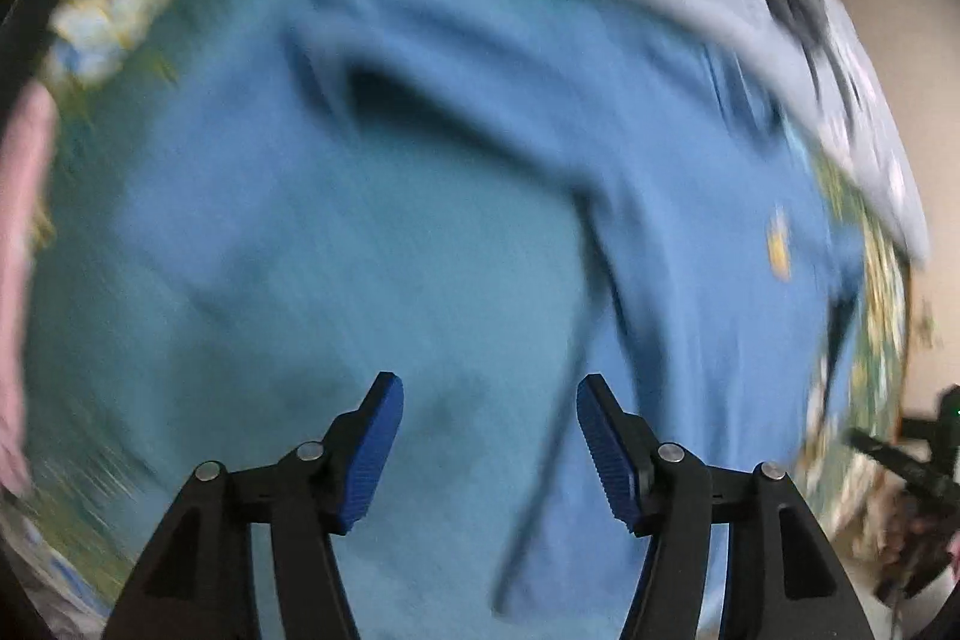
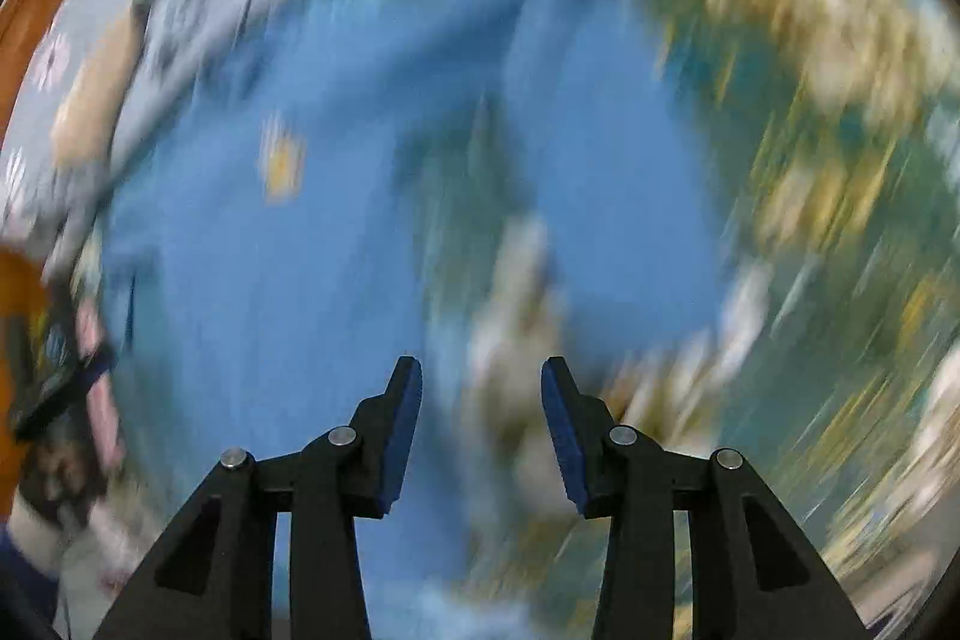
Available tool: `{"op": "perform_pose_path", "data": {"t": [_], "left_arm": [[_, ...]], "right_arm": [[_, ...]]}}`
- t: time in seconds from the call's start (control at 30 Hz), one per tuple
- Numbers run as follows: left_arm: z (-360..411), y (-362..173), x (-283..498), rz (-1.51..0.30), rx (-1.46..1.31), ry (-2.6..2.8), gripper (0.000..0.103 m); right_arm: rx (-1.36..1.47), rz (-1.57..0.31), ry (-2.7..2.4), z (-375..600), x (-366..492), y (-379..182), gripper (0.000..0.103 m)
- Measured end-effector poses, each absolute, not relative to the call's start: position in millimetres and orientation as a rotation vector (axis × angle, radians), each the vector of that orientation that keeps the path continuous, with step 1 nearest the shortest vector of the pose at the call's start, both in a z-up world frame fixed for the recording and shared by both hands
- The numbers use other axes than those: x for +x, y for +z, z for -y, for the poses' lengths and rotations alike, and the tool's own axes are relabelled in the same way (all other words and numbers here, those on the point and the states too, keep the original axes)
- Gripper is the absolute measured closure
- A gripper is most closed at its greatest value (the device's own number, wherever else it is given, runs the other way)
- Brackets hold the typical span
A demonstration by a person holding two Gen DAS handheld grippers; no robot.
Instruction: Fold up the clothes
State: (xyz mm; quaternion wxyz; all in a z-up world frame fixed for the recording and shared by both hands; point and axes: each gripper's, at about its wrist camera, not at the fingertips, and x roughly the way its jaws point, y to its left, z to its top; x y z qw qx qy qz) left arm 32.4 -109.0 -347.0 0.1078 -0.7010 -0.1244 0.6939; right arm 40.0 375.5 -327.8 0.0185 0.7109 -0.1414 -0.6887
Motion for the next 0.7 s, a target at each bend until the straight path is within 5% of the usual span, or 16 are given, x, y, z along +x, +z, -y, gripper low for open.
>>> {"op": "perform_pose_path", "data": {"t": [0.27, 0.33, 0.37, 0.43, 0.7], "left_arm": [[70, -385, 96, 0.306, -2.137, 1.837, 0.042], [71, -384, 99, 0.309, -2.136, 1.843, 0.052], [72, -383, 99, 0.316, -2.138, 1.841, 0.058], [73, -384, 99, 0.332, -2.155, 1.818, 0.091], [59, -356, 105, 0.317, -2.122, 1.871, 0.098]], "right_arm": [[2.35, 0.683, -1.925, -349, 128, -383, 0.06], [2.336, 0.678, -1.926, -343, 128, -381, 0.062], [2.329, 0.676, -1.926, -340, 128, -381, 0.073], [2.314, 0.697, -1.916, -335, 127, -378, 0.096], [2.297, 0.633, -1.967, -322, 125, -350, 0.097]]}}
